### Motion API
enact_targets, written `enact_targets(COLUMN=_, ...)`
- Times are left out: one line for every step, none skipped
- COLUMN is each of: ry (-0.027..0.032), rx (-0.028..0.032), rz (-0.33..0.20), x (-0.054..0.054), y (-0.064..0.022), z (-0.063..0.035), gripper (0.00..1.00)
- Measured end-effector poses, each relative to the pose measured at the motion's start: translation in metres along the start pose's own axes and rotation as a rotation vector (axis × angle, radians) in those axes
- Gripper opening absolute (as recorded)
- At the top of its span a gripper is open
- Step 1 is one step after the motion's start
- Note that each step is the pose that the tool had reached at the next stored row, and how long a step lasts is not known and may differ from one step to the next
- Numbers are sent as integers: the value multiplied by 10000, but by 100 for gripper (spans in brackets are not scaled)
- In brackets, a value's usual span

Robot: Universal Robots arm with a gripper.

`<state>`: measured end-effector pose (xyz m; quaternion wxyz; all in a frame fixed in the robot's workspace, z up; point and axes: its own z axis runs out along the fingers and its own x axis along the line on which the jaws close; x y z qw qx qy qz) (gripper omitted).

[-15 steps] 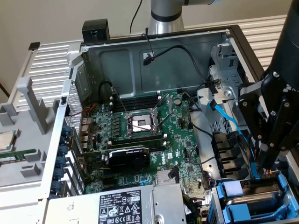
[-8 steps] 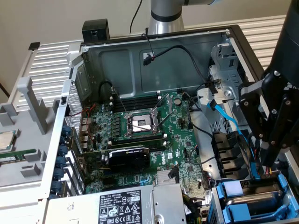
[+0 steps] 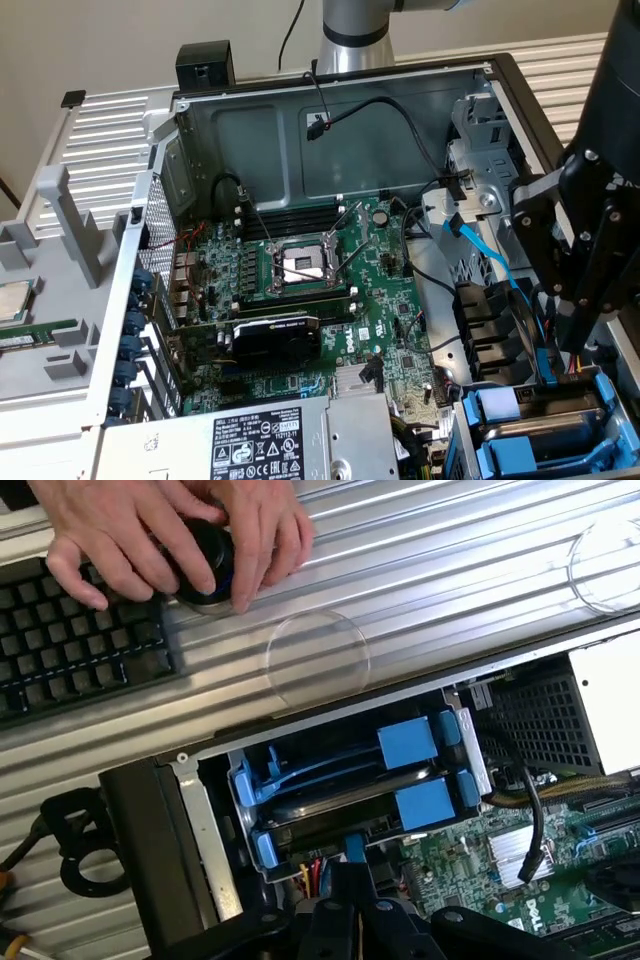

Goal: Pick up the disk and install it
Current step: 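Insert the second disk wire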

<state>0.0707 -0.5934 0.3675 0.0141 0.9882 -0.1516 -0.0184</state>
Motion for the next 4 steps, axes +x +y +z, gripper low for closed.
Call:
enact_targets(ry=0, rx=1, rz=0, x=0, y=0, z=0, gripper=11)
enact_targets(ry=0, rx=1, rz=0, x=0, y=0, z=0, gripper=11)
enact_targets(ry=0, rx=1, rz=0, x=0, y=0, z=0, gripper=11)
enact_targets(ry=0, rx=2, rz=0, x=0, y=0, z=1, gripper=11)
